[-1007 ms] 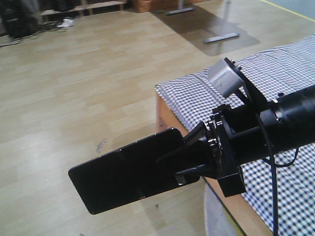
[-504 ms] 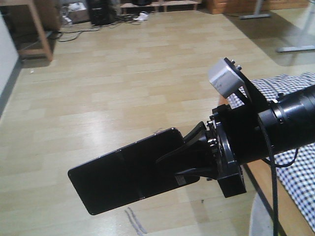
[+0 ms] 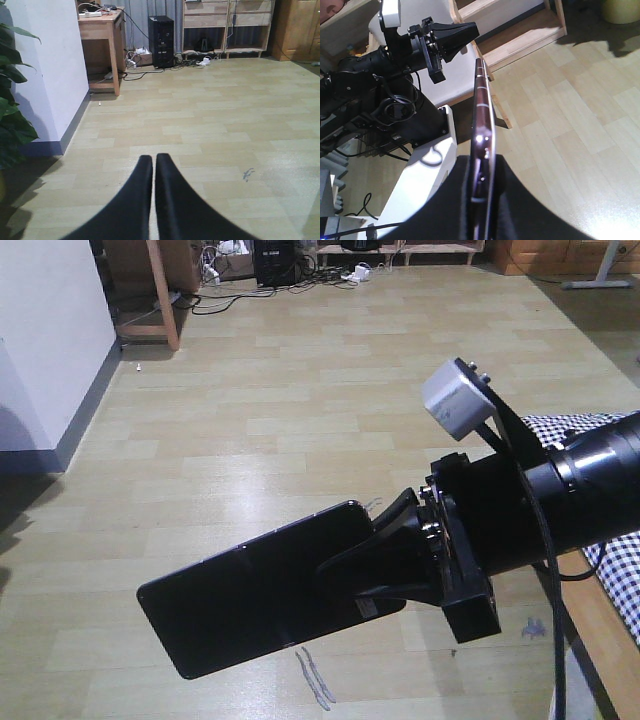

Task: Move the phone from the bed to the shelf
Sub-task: 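Hold the phone in the right gripper while the base turns away from the bed, then carry the phone in the right gripper while driving toward the white desk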

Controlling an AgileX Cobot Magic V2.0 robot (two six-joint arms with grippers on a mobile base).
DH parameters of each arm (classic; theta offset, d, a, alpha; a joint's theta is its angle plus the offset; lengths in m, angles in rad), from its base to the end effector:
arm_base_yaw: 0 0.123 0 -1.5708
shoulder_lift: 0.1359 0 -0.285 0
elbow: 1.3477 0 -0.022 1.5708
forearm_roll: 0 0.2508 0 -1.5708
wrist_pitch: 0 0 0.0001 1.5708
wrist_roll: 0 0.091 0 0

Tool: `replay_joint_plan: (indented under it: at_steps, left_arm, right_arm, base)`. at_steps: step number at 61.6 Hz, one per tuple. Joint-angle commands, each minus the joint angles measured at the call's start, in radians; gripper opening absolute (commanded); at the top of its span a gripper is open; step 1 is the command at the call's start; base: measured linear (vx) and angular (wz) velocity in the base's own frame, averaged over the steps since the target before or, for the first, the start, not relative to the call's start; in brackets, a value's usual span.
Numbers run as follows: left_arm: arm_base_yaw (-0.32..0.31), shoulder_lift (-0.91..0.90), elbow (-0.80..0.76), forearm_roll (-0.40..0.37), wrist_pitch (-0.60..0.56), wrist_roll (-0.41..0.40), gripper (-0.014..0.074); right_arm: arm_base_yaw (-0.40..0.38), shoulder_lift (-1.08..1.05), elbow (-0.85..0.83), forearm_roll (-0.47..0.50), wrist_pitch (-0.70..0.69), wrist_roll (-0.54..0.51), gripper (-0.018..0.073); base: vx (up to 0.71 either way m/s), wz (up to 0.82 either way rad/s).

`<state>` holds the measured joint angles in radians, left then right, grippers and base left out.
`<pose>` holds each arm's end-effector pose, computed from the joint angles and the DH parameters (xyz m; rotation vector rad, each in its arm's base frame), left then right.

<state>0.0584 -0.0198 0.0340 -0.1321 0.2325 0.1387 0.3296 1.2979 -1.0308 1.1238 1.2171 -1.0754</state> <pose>0.0553 0.0005 0.1819 -0.0193 1.7282 0.0243 0.1984 0.1493 0.3402 -1.1877 1.9932 1.2267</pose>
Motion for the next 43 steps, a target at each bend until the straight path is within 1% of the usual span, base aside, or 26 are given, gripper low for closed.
replay_joint_plan:
  at_steps: [1,43]
  left_arm:
    - [-0.004,-0.005,0.002,-0.006,-0.074,-0.004,0.0001]
    - [-0.004,-0.005,0.002,-0.006,-0.074,-0.004,0.0001]
  right_arm:
    - [0.001,-0.030,-0.027,0.090,0.074,-0.004,-0.0001]
    - [0.001,-0.030,-0.027,0.090,0.074,-0.004,-0.0001]
  base:
    - [-0.01,0.06]
    - [0.03,-0.04]
